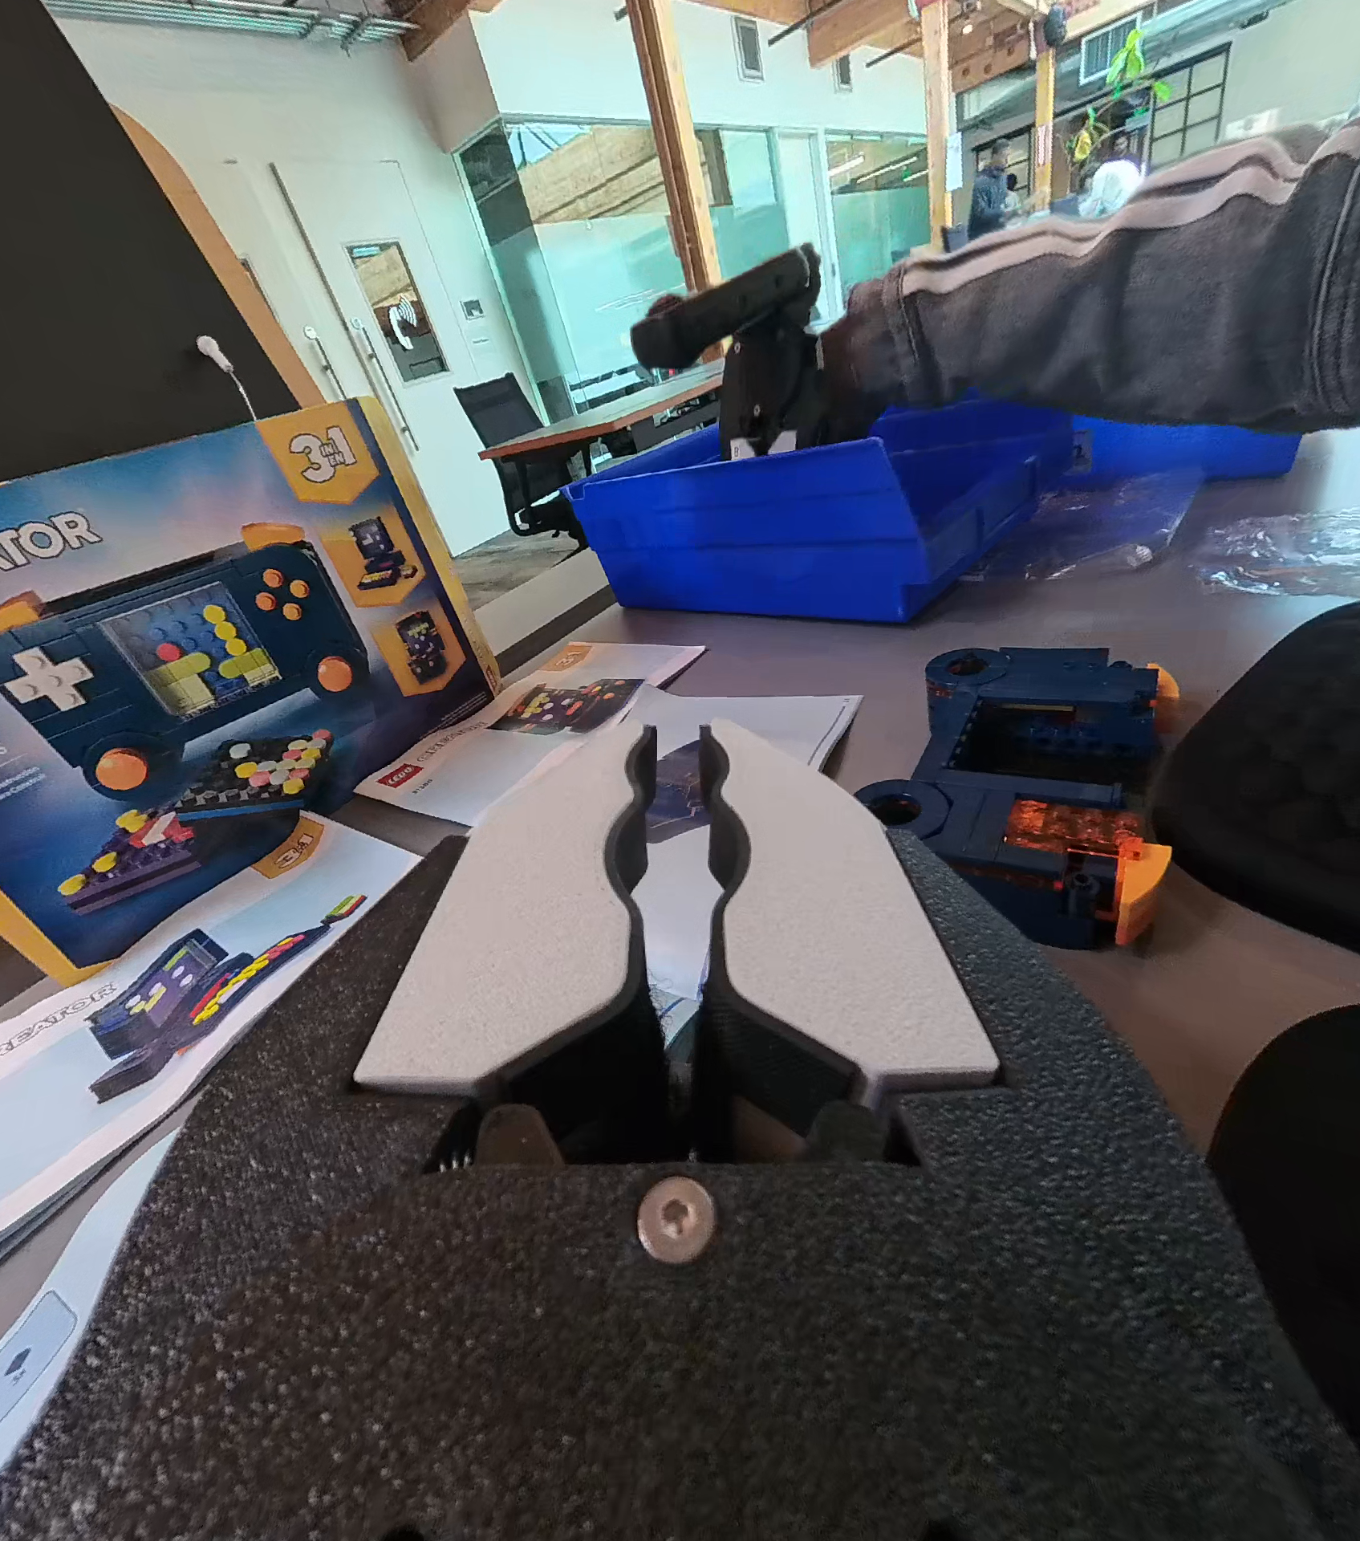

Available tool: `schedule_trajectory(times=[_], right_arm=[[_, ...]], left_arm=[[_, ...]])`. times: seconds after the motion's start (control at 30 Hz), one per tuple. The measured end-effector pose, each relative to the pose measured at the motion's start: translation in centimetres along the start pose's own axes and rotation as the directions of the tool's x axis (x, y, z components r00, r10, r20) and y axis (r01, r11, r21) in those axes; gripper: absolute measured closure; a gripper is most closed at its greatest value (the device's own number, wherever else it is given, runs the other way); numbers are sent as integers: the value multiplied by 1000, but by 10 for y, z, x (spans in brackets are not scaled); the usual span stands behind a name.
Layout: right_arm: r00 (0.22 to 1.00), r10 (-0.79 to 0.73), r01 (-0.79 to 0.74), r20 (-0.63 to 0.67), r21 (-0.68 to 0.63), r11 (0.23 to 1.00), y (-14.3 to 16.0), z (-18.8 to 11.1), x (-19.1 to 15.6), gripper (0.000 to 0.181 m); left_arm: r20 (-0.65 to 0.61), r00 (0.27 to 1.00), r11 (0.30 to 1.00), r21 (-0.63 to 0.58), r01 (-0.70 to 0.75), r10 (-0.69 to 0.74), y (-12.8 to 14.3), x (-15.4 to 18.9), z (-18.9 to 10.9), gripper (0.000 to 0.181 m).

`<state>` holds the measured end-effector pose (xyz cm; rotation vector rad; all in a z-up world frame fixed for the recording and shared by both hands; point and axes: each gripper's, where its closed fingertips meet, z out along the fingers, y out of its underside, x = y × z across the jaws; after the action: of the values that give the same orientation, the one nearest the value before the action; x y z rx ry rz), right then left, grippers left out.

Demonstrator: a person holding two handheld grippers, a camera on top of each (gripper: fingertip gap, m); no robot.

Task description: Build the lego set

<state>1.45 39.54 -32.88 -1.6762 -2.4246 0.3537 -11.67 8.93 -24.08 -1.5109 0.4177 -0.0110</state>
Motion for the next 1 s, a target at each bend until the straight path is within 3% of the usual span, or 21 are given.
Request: schedule_trajectory(times=[0.33, 0.47, 0.57, 0.63, 0.7, 0.77, 0.83, 0.93, 1.0], right_arm=[[999, -21, 21, -27, -6, 1000, 2, 9, 6, 174], [991, -1, 11, -136, 72, 997, -12, -23, -2, 174], [968, -18, 83, -251, 253, 964, -50, -83, -41, 174], [960, -75, 175, -269, 369, 913, -81, -114, -90, 175], [960, -163, 253, -227, 458, 852, -111, -123, -150, 175], [964, -234, 265, -127, 508, 819, -135, -103, -206, 175], [963, -268, 241, -19, 506, 828, -149, -66, -249, 175], [960, -279, 242, 24, 425, 872, -156, -12, -274, 174], [961, -275, 251, 10, 382, 890, -158, 6, -276, 174]], left_arm=[[-10, 1000, 1000, -12, -20, 20, 2, 3, 1, 172], [-30, 999, 1000, -14, -11, 11, 2, 6, 2, 172], [-109, 994, 1000, -18, 14, -16, 0, 18, 3, 171], [-196, 980, 999, -32, 39, -44, -1, 31, 4, 171], [-279, 958, 996, -80, 46, -66, 3, 44, 2, 170], [-410, 905, 986, -156, 55, -115, 9, 64, -3, 165], [-493, 855, 970, -237, 45, -161, 16, 80, -7, 157], [-540, 829, 954, -299, -25, -147, 26, 95, -8, 152], [-558, 818, 944, -325, -55, -144, 30, 102, -7, 151]])
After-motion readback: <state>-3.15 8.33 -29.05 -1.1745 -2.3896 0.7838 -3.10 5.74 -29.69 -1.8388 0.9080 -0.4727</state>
